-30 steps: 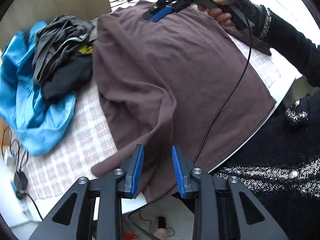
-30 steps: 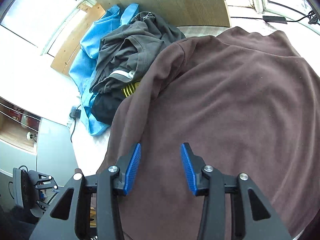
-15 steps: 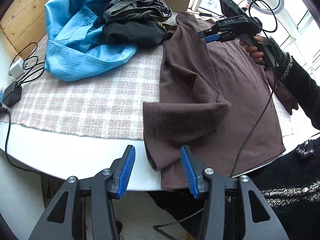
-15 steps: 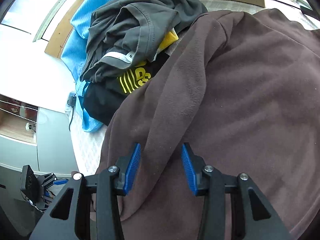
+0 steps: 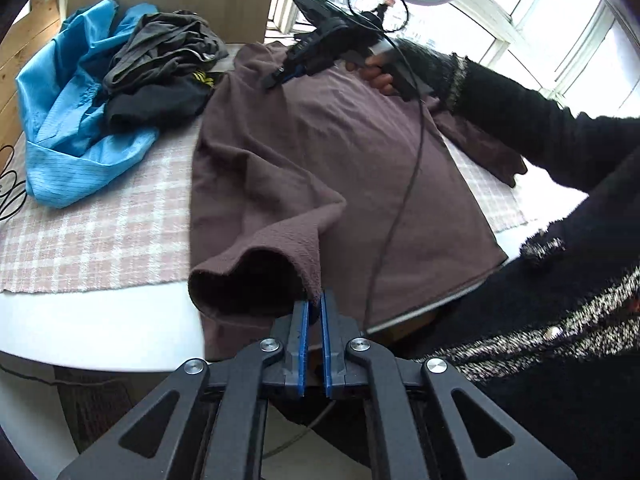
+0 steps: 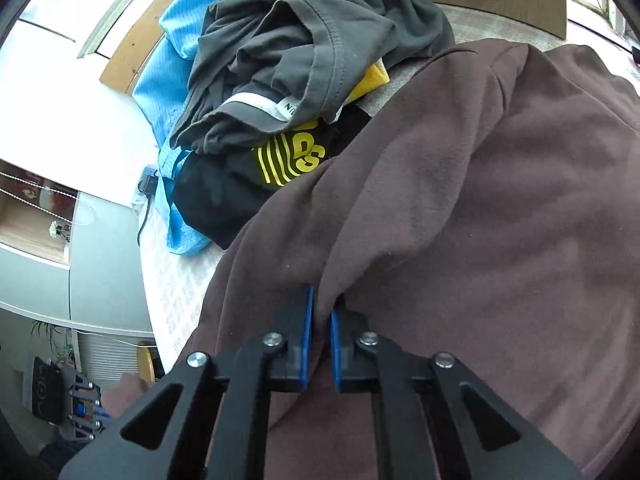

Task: Fold clothes

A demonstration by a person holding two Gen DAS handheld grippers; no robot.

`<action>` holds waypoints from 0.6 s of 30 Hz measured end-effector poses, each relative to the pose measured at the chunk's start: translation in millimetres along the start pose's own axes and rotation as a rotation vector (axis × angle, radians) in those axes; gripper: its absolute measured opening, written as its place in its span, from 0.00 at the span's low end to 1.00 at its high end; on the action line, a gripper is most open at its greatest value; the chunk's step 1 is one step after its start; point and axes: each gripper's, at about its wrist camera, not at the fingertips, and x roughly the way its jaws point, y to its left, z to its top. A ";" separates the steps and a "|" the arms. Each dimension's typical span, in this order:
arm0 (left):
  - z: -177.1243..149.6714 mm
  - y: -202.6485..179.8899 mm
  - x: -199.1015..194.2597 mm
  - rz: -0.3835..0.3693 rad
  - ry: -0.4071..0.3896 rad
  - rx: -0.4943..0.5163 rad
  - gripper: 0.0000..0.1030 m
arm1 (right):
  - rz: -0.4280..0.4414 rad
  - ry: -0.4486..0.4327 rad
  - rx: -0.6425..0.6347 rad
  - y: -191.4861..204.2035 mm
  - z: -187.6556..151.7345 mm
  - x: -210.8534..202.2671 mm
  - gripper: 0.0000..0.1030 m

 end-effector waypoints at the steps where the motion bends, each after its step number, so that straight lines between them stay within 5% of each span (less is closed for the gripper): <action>1: -8.9 -5.8 3.9 -0.001 0.033 -0.001 0.22 | -0.009 0.001 0.003 -2.9 -0.6 -2.1 0.08; 5: -31.3 1.3 11.7 0.038 0.108 -0.077 0.23 | -0.029 -0.001 -0.004 -7.7 -3.1 -6.7 0.08; 9: -8.0 36.1 8.3 0.091 -0.007 -0.189 0.37 | -0.031 -0.003 -0.004 -6.2 -4.0 -5.4 0.09; 14: 19.3 67.6 53.8 0.091 0.023 -0.245 0.42 | -0.029 -0.014 0.013 -8.2 0.1 -6.5 0.39; 18: 15.9 70.3 78.4 0.083 0.099 -0.237 0.37 | 0.003 -0.048 0.034 -10.2 3.9 -11.1 0.39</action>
